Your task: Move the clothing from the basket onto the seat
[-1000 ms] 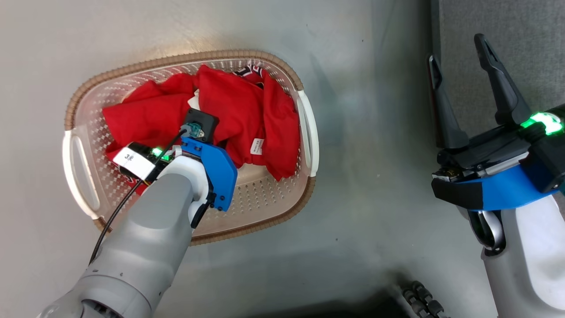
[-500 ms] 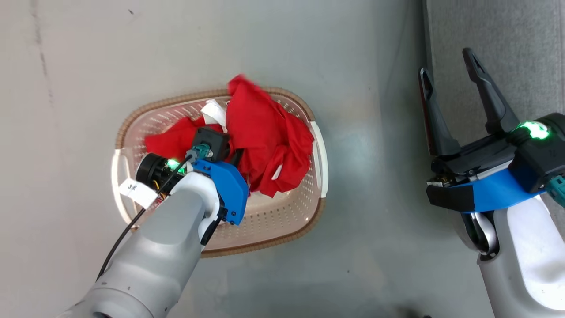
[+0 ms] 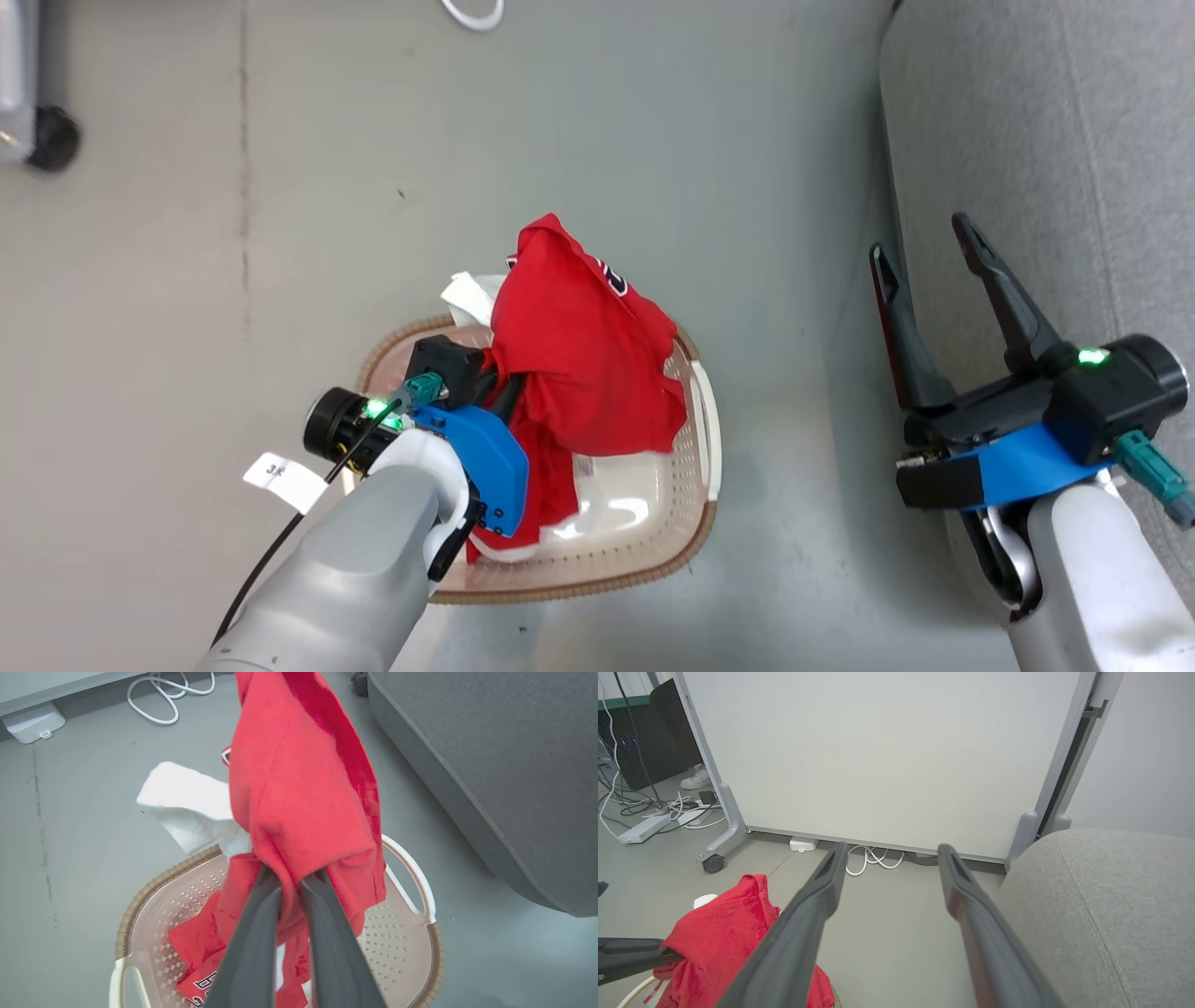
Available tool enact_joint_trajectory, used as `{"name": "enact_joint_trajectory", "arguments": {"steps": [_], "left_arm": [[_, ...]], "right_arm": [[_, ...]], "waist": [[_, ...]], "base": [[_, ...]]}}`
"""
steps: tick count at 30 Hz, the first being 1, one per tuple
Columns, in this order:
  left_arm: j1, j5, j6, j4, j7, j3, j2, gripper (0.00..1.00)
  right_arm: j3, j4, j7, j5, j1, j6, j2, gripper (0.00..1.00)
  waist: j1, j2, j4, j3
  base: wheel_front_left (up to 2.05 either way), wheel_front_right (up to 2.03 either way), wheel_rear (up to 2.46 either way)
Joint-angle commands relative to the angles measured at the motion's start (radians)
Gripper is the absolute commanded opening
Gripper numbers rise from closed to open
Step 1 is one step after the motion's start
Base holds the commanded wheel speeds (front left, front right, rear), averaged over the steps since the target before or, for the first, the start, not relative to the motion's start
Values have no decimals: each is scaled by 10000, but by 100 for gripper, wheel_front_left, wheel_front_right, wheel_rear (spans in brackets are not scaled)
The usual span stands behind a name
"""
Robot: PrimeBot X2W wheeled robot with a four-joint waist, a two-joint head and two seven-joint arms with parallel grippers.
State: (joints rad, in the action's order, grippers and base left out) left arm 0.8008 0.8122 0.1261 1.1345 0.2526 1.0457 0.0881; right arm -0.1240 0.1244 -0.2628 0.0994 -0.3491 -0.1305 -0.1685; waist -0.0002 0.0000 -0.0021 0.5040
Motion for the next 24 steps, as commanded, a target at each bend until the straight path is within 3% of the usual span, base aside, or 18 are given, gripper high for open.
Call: {"name": "enact_joint_trajectory", "arguments": {"steps": [1,24], "left_arm": [[-168,112,69,-138,97,54,75,0],[-458,-860,42,-1725,141,-710,745,0]], "right_arm": [[27,75,-31,67,250,-5,29,100],[142,584,-31,73,2204,-5,499,100]], "waist": [[2,0,325,-910],[2,0,724,-4220]], "base": [[0,0,0],[0,0,0]]}}
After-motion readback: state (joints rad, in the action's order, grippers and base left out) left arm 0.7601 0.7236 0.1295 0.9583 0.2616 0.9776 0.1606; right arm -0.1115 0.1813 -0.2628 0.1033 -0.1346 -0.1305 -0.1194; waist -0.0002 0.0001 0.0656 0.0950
